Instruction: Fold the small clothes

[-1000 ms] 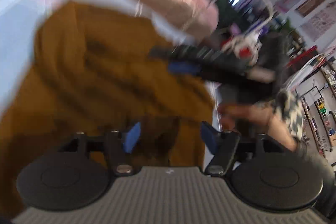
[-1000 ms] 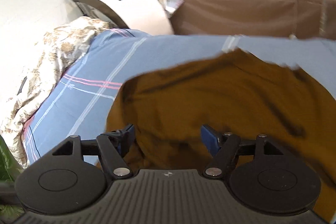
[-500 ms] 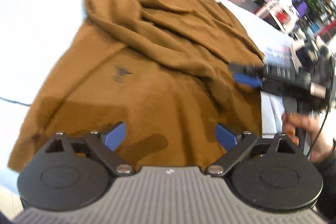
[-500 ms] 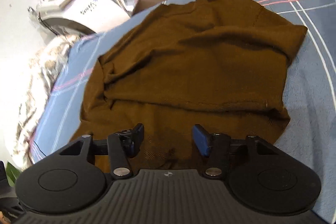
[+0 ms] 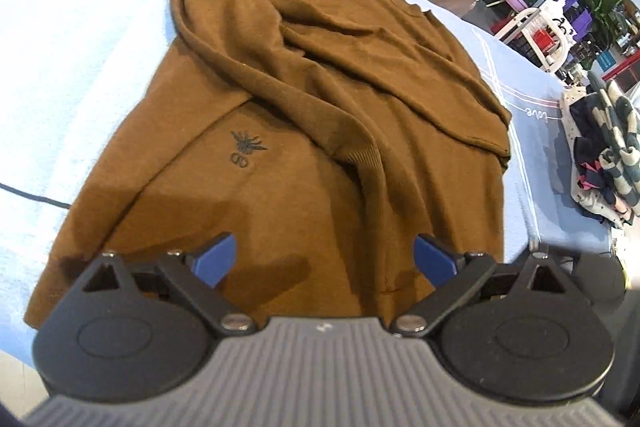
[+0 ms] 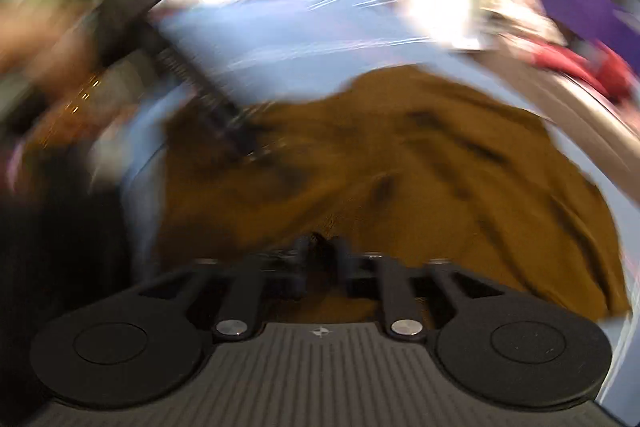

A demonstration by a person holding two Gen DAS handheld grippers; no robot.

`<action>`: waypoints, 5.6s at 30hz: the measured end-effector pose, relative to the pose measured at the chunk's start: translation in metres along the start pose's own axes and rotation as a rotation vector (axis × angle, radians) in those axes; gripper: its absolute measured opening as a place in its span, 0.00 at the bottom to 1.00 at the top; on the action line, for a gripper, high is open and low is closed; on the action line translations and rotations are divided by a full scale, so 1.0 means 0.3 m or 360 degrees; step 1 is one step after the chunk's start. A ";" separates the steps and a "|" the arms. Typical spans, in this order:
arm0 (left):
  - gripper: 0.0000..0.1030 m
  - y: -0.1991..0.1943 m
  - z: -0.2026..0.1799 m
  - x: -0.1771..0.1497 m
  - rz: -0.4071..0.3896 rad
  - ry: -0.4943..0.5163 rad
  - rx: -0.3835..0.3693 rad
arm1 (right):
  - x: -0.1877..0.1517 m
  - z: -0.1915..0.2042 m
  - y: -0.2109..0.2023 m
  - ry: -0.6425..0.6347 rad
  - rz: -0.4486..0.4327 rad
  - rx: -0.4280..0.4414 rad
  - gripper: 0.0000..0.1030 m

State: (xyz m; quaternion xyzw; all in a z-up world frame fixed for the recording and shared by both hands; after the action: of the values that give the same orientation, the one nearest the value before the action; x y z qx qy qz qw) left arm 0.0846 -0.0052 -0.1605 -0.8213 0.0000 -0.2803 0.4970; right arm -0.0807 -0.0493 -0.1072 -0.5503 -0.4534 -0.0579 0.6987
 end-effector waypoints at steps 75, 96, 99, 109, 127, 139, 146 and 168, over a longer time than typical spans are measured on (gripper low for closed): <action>0.06 0.387 0.384 1.048 -0.0163 -0.0126 0.0224 | -0.277 -1.063 -0.113 0.1636 -0.0033 -0.0365 1.00; 0.02 0.433 0.257 1.003 -0.0018 0.0200 0.0441 | -0.310 -1.028 -0.148 0.1843 -0.0234 -0.0350 1.00; 0.02 0.416 0.272 1.075 -0.0092 0.0151 0.0465 | -0.319 -1.025 -0.163 0.1850 -0.0260 -0.0366 1.00; 0.08 0.530 0.356 1.114 -0.0061 0.0062 0.0508 | -0.305 -1.028 -0.126 0.1791 -0.0346 -0.0393 1.00; 0.92 -0.046 0.518 0.418 -0.0053 0.0187 0.0189 | -0.357 -0.820 -0.206 0.1744 -0.0278 -0.0562 1.00; 0.96 -0.275 0.418 -0.142 -0.0126 0.0221 0.0235 | -0.363 -0.345 -0.255 0.1564 -0.0193 -0.0219 1.00; 0.98 -0.257 0.370 -0.243 -0.0208 0.0338 0.0150 | -0.411 -0.227 -0.252 0.1647 -0.0137 -0.0066 1.00; 1.00 -0.185 0.288 -0.267 0.0001 0.0618 0.0430 | -0.455 -0.133 -0.153 0.1800 0.0062 0.0275 0.90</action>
State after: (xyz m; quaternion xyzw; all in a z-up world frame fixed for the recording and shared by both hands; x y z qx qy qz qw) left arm 0.0413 0.1156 -0.1823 -0.6779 0.0584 -0.4303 0.5932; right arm -0.1639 -0.1568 -0.1687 -0.3829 -0.0019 -0.2931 0.8761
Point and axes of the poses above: each gripper's, at about its wrist camera, not at the fingertips, and y roughly the way its jaws point, z to its left, x to its top, the point moved 3 cm from there along y, roughly the way its jaws point, and after that the axes turned 8 degrees about y, right-handed, at the moved point
